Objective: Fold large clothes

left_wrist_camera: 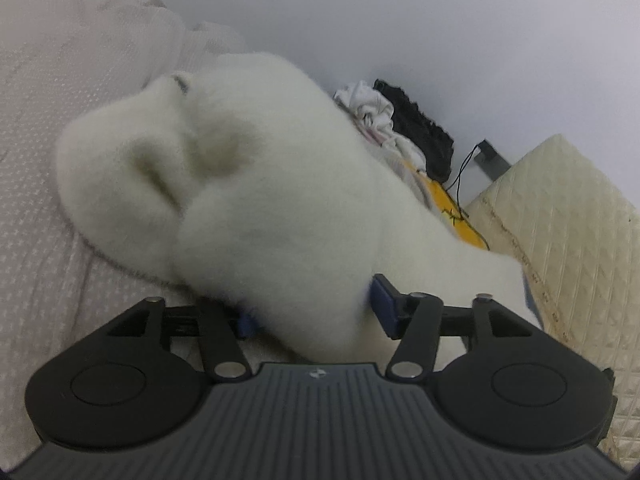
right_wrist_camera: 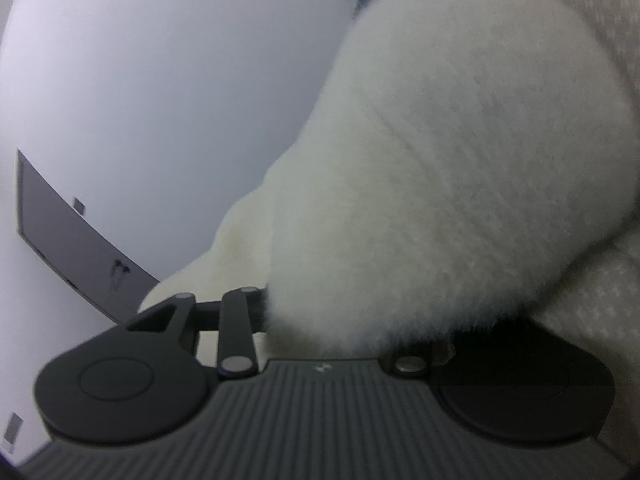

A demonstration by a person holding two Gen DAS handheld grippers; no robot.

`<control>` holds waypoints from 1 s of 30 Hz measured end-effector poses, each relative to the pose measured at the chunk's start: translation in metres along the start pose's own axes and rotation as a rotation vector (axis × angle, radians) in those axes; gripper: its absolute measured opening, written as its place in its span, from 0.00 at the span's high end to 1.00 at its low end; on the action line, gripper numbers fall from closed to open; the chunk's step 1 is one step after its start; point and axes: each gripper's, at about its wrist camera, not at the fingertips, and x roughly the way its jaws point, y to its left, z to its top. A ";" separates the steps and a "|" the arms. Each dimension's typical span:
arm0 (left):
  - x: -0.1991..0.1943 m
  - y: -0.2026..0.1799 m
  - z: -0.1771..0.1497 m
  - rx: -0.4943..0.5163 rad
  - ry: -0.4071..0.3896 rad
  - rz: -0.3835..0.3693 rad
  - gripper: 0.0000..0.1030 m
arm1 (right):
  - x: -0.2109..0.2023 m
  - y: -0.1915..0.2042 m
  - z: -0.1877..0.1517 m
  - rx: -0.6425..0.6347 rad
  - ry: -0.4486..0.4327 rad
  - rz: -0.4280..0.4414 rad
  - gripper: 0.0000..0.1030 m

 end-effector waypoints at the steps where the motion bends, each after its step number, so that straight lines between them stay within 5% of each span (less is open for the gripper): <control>1: -0.002 -0.003 0.000 0.014 0.010 0.015 0.35 | -0.005 0.002 -0.001 -0.014 0.011 -0.034 0.47; 8: -0.045 -0.022 -0.012 0.105 0.026 0.104 0.34 | -0.044 0.035 -0.012 -0.053 0.043 -0.152 0.45; 14: -0.119 -0.080 0.001 0.182 -0.025 0.112 0.32 | -0.095 0.079 -0.015 -0.170 0.072 -0.243 0.45; 20: -0.192 -0.145 0.004 0.300 -0.096 0.103 0.30 | -0.163 0.140 -0.008 -0.302 0.002 -0.213 0.45; 30: -0.303 -0.225 -0.029 0.412 -0.157 0.105 0.07 | -0.282 0.227 -0.022 -0.525 -0.111 -0.200 0.45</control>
